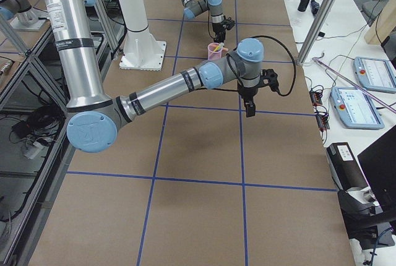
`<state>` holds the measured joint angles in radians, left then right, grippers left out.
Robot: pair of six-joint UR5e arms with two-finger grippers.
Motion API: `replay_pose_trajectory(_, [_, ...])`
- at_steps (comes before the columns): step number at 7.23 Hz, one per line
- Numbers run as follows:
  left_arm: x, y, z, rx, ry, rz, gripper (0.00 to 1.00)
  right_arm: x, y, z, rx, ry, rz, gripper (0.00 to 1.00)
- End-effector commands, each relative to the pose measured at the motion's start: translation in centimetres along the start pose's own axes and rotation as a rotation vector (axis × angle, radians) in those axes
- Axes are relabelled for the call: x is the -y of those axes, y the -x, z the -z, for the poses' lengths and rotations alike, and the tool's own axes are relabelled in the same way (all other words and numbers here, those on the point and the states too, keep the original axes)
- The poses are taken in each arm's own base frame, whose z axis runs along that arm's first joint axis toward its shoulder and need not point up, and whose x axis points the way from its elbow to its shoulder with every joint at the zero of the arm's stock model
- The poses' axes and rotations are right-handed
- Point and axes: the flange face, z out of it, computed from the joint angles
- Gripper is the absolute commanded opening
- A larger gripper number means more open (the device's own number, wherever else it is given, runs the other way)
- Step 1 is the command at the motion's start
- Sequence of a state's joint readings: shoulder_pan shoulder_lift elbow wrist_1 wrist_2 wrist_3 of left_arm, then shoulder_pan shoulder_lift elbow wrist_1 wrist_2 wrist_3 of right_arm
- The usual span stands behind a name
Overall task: Collect pens into pen holder
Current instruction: 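Grasp the orange marker with the left gripper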
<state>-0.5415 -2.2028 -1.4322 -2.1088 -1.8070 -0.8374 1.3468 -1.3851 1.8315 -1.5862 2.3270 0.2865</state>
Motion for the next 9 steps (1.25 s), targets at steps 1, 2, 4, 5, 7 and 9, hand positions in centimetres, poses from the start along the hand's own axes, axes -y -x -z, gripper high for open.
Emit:
replay_pose_trajectory(1, [0.0, 0.0, -0.1, 0.002, 0.001, 0.001, 0.37, 0.0, 0.1, 0.0, 0.001, 0.000, 0.002, 1.00])
replay_pose_trajectory(2, [0.0, 0.0, -0.1, 0.002, 0.001, 0.001, 0.37, 0.0, 0.1, 0.0, 0.001, 0.000, 0.002, 1.00])
replay_pose_trajectory(4, [0.0, 0.0, -0.1, 0.002, 0.001, -0.001, 0.00, 0.2, 0.2, 0.0, -0.002, -0.001, 0.002, 1.00])
replay_pose_trajectory(5, [0.2, -0.1, 0.1, -0.001, -0.003, -0.001, 0.00, 0.3, 0.3, 0.1, -0.002, -0.003, 0.004, 1.00])
replay_pose_trajectory(7, [3.1, -1.4, 4.8, -0.053, -0.085, -0.005, 0.00, 0.5, 0.4, 0.3, -0.001, -0.006, 0.005, 1.00])
replay_pose_trajectory(9, [4.6, -3.5, 10.9, -0.142, -0.187, -0.030, 0.00, 0.5, 0.2, 0.5, -0.002, -0.011, 0.003, 1.00])
